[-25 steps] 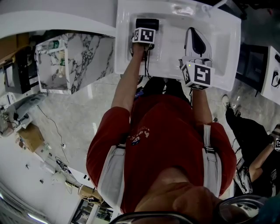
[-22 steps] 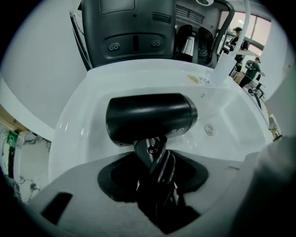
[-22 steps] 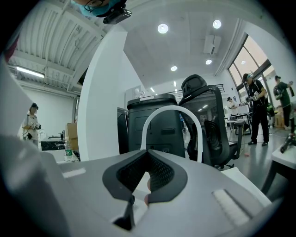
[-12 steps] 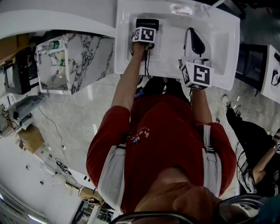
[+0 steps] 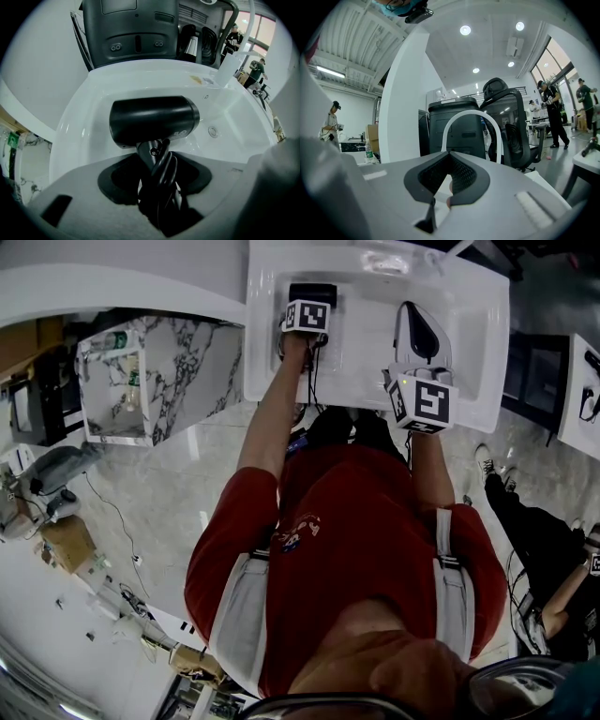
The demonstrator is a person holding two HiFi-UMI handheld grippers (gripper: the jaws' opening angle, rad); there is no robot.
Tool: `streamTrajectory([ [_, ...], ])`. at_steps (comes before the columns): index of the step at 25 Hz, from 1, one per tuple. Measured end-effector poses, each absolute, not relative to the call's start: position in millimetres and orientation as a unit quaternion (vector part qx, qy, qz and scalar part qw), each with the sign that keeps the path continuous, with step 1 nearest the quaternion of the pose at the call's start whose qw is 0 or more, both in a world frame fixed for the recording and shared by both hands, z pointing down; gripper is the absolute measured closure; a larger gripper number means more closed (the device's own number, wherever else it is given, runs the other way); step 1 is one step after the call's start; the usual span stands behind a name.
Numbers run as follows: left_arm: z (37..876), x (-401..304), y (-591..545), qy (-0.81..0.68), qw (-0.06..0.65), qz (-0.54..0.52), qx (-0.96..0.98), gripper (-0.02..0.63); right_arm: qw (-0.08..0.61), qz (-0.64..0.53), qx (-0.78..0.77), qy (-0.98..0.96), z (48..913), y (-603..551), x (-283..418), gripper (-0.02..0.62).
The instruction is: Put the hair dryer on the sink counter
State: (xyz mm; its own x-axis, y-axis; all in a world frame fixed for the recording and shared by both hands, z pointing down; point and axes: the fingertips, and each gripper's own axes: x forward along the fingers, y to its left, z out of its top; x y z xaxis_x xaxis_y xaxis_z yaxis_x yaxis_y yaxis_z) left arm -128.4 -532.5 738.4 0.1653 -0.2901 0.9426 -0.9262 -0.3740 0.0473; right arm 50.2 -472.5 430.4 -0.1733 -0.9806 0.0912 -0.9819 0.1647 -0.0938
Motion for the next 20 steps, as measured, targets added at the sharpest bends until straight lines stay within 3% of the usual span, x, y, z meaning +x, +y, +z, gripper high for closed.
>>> streamTrajectory([
  [20, 728.5, -124.7, -520.0, -0.445, 0.375, 0.433, 0.688, 0.253, 0.012, 0.054, 0.636, -0.770, 422.0, -460.2, 51.9, 0.594],
])
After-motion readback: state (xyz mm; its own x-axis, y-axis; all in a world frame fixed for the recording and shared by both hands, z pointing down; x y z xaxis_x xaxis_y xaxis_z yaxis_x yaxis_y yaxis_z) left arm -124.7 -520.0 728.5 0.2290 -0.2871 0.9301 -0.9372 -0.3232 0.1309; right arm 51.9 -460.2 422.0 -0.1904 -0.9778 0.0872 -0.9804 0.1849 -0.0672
